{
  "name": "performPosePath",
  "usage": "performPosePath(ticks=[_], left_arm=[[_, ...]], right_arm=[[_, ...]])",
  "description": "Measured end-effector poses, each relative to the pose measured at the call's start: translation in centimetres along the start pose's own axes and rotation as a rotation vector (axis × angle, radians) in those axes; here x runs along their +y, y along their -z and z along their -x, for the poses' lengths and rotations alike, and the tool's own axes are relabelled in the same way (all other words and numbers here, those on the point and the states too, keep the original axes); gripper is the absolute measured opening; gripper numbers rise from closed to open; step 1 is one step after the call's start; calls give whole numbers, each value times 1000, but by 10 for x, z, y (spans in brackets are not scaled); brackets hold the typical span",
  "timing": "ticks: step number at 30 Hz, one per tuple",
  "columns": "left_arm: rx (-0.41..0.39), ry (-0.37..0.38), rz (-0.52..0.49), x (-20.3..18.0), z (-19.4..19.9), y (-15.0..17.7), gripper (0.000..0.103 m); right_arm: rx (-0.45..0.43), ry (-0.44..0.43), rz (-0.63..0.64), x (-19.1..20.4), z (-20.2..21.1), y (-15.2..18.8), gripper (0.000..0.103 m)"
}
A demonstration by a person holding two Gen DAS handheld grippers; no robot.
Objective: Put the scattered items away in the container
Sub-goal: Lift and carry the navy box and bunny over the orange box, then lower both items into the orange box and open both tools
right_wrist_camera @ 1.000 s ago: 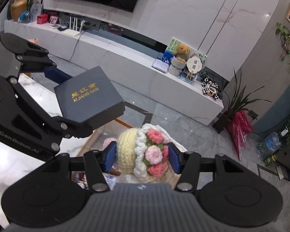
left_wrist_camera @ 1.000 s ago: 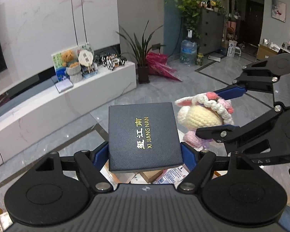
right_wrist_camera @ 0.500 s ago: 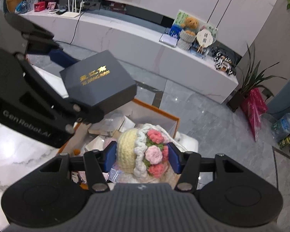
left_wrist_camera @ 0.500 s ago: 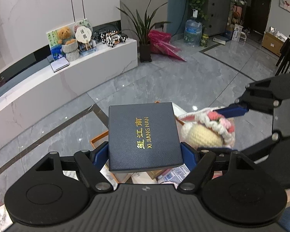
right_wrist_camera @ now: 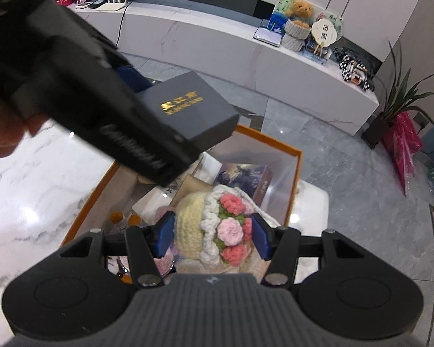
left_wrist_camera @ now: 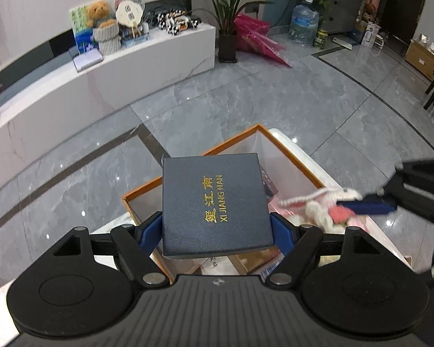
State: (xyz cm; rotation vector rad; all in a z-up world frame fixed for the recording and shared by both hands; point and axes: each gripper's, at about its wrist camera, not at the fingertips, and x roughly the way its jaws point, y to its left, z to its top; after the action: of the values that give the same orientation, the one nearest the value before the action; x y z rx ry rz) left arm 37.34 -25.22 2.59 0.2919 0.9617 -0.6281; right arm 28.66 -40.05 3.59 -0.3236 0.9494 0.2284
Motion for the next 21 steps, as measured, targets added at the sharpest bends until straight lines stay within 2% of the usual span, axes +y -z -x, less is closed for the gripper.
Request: performPosePath(ticks=[9,21], left_arm=[[55,-6,36,11,-42,-11,90],[100,-6,29,6,-70,-11,90]], right_arm=[[4,-55,-7,7,-18,3,58],[-26,-95,14,25,-33,1,59]])
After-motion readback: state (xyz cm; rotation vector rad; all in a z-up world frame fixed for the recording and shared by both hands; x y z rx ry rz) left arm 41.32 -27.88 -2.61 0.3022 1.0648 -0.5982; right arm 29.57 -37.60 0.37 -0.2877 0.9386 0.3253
